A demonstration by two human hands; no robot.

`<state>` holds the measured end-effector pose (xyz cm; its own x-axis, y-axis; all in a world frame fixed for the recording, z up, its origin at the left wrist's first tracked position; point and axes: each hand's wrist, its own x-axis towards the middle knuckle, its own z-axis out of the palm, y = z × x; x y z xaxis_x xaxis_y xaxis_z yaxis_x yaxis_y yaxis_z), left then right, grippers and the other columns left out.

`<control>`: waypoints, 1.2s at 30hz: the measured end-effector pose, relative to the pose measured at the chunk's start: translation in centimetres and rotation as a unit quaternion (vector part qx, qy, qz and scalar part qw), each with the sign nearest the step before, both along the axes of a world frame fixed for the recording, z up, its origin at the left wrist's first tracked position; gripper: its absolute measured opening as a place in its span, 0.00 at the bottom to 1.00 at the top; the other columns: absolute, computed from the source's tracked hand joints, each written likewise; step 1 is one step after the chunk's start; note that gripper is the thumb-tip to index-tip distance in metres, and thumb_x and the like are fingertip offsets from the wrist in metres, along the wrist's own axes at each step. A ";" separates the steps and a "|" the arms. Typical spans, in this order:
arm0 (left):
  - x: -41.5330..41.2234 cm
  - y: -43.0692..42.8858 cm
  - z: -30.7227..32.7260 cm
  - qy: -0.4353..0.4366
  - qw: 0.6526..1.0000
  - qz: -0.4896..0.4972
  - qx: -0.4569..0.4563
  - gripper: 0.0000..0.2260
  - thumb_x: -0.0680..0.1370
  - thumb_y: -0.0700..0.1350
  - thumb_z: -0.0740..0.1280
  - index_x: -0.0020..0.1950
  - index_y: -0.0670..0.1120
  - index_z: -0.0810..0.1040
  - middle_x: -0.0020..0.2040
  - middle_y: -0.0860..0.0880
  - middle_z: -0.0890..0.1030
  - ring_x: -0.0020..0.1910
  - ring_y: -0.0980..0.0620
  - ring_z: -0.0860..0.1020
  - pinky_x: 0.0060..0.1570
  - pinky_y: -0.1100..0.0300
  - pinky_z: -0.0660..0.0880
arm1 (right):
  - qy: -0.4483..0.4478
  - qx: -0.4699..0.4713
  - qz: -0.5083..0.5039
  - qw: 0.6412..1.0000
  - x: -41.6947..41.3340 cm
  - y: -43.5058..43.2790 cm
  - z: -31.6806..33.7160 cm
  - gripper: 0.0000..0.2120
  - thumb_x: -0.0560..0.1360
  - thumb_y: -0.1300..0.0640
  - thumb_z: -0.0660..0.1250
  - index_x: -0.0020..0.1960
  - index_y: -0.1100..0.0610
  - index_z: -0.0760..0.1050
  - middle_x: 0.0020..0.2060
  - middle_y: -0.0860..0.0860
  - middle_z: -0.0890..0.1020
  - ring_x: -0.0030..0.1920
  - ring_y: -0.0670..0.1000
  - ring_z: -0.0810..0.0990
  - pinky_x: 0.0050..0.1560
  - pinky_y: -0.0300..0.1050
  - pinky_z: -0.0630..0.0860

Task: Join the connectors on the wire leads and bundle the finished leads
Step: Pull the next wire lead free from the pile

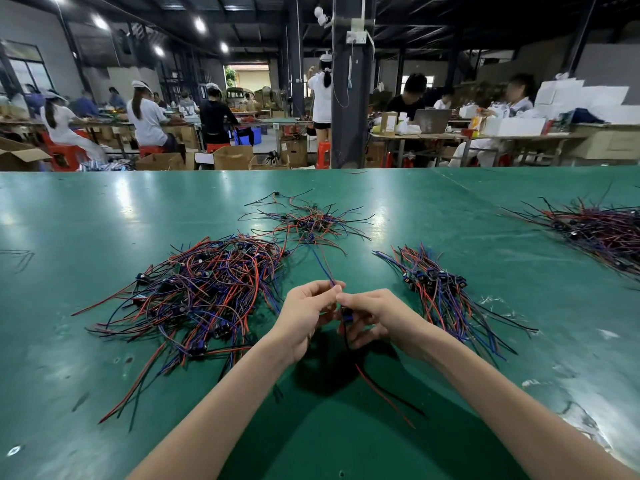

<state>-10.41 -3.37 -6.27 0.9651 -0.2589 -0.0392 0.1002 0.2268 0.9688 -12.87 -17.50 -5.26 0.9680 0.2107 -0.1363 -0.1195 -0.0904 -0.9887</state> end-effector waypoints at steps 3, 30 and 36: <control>-0.1 -0.1 0.1 -0.001 1.000 -0.004 -0.010 0.04 0.77 0.37 0.66 0.43 0.42 0.78 0.35 0.49 0.80 0.34 0.54 0.77 0.39 0.65 0.76 | 0.006 0.013 -0.002 1.000 0.0 -0.2 0.0 0.11 0.76 0.54 0.68 0.46 0.63 0.81 0.36 0.60 0.81 0.29 0.50 0.80 0.31 0.43 0.79; 0.4 0.6 -0.2 -0.110 0.988 0.016 0.108 0.09 0.74 0.36 0.70 0.34 0.45 0.83 0.29 0.51 0.81 0.29 0.58 0.72 0.33 0.69 0.70 | -0.008 -0.002 -0.022 1.000 -0.4 0.7 -0.4 0.15 0.76 0.65 0.62 0.32 0.61 0.80 0.29 0.55 0.81 0.21 0.48 0.75 0.22 0.37 0.74; 0.8 0.5 -0.4 -0.079 0.988 0.091 0.095 0.12 0.71 0.37 0.73 0.27 0.44 0.80 0.27 0.49 0.79 0.25 0.57 0.67 0.30 0.67 0.68 | -0.028 -0.014 -0.036 0.999 -0.4 0.9 -0.4 0.15 0.75 0.64 0.64 0.31 0.60 0.80 0.27 0.54 0.81 0.22 0.48 0.74 0.23 0.37 0.72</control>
